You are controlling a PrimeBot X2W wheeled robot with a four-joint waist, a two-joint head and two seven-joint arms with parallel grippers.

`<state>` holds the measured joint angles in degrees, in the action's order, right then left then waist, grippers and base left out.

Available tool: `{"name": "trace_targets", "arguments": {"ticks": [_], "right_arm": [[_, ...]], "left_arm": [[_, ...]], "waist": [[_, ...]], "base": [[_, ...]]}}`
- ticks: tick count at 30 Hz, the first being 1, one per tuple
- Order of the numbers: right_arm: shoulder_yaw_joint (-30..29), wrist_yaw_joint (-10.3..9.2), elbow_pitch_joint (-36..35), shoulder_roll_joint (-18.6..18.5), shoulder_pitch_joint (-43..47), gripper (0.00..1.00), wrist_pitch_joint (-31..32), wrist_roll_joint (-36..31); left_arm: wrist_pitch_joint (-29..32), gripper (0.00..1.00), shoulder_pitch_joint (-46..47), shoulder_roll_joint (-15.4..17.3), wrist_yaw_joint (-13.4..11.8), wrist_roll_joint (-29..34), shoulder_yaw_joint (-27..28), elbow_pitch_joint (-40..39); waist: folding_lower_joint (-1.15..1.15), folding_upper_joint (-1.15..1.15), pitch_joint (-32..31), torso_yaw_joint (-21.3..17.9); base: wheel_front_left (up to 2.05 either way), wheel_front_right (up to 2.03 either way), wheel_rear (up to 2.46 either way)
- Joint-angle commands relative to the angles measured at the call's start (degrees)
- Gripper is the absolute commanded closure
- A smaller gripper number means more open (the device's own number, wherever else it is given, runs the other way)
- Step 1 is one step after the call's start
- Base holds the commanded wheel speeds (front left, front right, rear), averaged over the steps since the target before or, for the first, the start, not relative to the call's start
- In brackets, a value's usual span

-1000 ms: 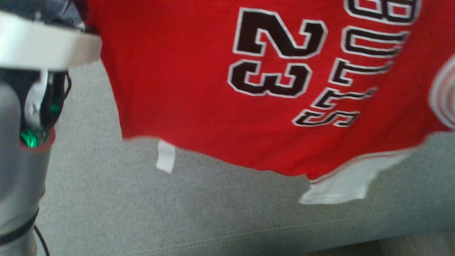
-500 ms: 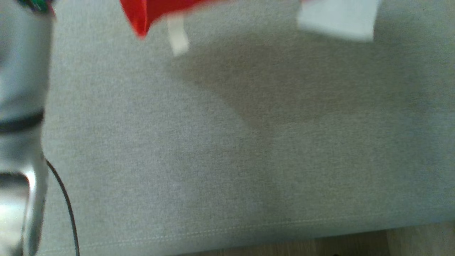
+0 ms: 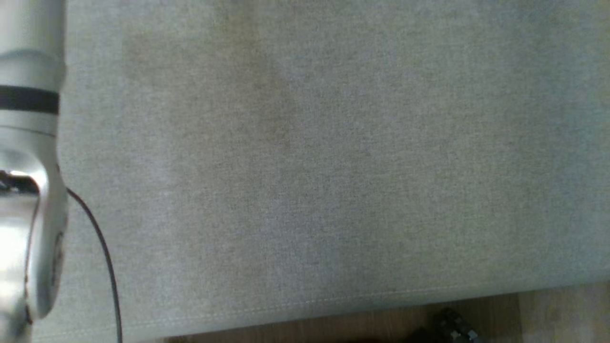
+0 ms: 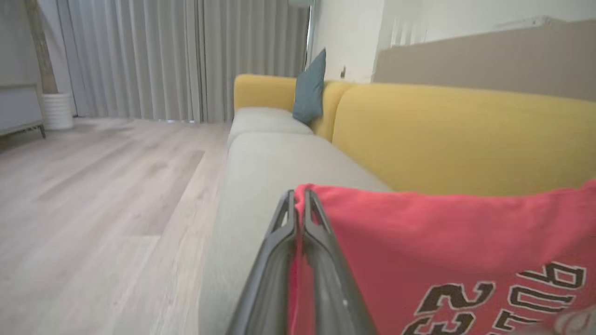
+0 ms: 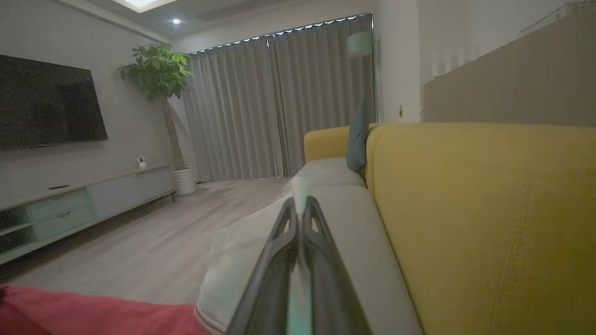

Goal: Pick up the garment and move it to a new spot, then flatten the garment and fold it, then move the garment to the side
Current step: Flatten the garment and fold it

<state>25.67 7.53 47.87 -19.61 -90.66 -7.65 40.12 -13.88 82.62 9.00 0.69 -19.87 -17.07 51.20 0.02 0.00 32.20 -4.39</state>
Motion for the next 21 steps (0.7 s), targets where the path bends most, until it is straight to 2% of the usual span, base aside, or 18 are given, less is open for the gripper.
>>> {"name": "trace_targets", "arguments": {"ticks": [1, 6, 10, 15, 21], "right_arm": [[0.99, -0.04, -1.52, 0.91, 0.37, 1.0, -1.1, 1.65], [5.33, -0.04, -3.46, 1.11, 5.06, 1.0, -3.42, 9.16], [8.6, -0.04, -6.88, -0.87, 10.93, 1.0, -5.27, 13.51], [10.36, -0.04, -10.89, -3.32, 18.13, 1.0, -6.78, 15.69], [8.88, -0.04, -20.11, -6.89, 33.35, 1.0, -7.3, 15.93]], "left_arm": [[-0.66, 1.0, 1.12, 1.87, 0.57, -0.27, 1.18, 0.03], [-1.06, 1.0, -1.5, 1.55, 1.57, -0.3, 1.61, 3.94], [-1.09, 1.0, -5.76, 1.45, 1.77, 0.48, 2.31, 2.78], [-1.1, 1.0, -11.95, 1.42, 1.81, 1.03, 3.92, -0.8], [-1.11, 1.0, -26.49, 2.08, 2.54, 2.51, 6.4, -9.81]], "waist": [[-0.02, 0.0, 1.48, -0.28], [-0.02, 0.0, 2.59, -0.56], [-0.02, 0.0, 2.76, -0.62], [-0.02, 0.0, 2.11, -0.77], [-0.02, 0.0, -1.34, -1.38]], "base": [[0.0, 0.0, 0.0], [0.0, 0.0, 0.0], [0.0, 0.0, 0.0], [0.0, 0.0, 0.0], [0.0, 0.0, 0.0]]}}
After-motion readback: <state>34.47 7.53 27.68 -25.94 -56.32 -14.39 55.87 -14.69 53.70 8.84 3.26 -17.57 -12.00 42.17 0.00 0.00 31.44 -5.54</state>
